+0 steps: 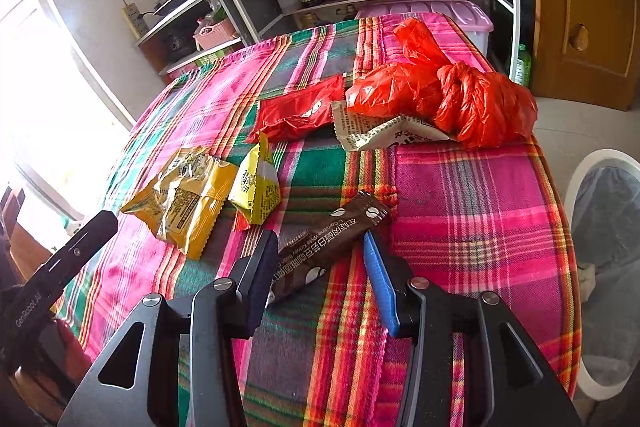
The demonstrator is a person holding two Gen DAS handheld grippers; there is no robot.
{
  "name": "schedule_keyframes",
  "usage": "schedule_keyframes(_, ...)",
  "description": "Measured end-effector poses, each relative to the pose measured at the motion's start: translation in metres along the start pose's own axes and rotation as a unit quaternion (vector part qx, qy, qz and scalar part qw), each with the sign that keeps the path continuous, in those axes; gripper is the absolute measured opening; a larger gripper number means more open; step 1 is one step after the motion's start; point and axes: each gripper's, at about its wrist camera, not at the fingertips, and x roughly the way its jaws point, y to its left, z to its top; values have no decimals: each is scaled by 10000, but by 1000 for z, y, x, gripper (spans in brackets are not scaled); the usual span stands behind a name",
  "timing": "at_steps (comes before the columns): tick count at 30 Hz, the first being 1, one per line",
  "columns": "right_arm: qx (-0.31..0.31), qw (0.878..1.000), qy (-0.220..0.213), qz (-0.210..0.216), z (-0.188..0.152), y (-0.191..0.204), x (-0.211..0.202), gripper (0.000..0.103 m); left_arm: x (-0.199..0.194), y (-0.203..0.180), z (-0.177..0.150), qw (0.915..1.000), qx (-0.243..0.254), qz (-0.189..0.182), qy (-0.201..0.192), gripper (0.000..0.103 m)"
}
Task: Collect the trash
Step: 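Grasp the brown chocolate bar wrapper with the right tool, then grasp the yellow chip bag with the left tool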
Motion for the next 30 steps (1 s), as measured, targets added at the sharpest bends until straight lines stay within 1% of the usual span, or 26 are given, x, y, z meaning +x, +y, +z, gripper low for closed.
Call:
schedule_keyframes(4,-164,9996,0,-209,4,11,7,46,11,9,2,9994,-194,197,196,58)
schedule_keyframes(8,-472,9974,18,-553,6,23,13,46,26,13,4,9978,-341,360,444,58)
schedule_keyframes(11,-517,9970,36,-572,5,22,13,46,38,15,6,9960,-503,433,597,58)
schedule_keyframes(13,-579,9959,49,-698,5,21,12,38,43,17,7,9952,-594,484,609,58)
schedule_keyframes(14,-595,9955,53,-738,5,19,12,32,43,16,7,9952,-585,521,579,58)
schedule_keyframes(16,-595,9958,57,-695,5,17,11,31,46,11,7,9955,-553,520,562,58)
schedule_keyframes(17,-601,9956,54,-713,4,16,10,27,48,8,7,9956,-529,518,567,58)
schedule_keyframes(18,-587,9958,49,-702,4,14,10,25,49,5,7,9957,-492,530,575,56)
schedule_keyframes(20,-578,9962,45,-657,4,12,9,24,52,0,7,9960,-418,517,596,39)
schedule_keyframes(21,-588,9962,42,-641,3,11,7,24,54,-1,9,9959,-391,523,619,36)
schedule_keyframes(23,-610,9963,34,-605,1,9,5,23,54,-3,9,9961,-364,505,626,25)
schedule_keyframes(25,-604,9966,21,-554,0,7,4,22,52,-4,9,9965,-359,499,573,21)
schedule_keyframes(30,-534,9977,-21,-410,-4,-1,-5,22,41,-6,8,9980,-289,377,420,17)
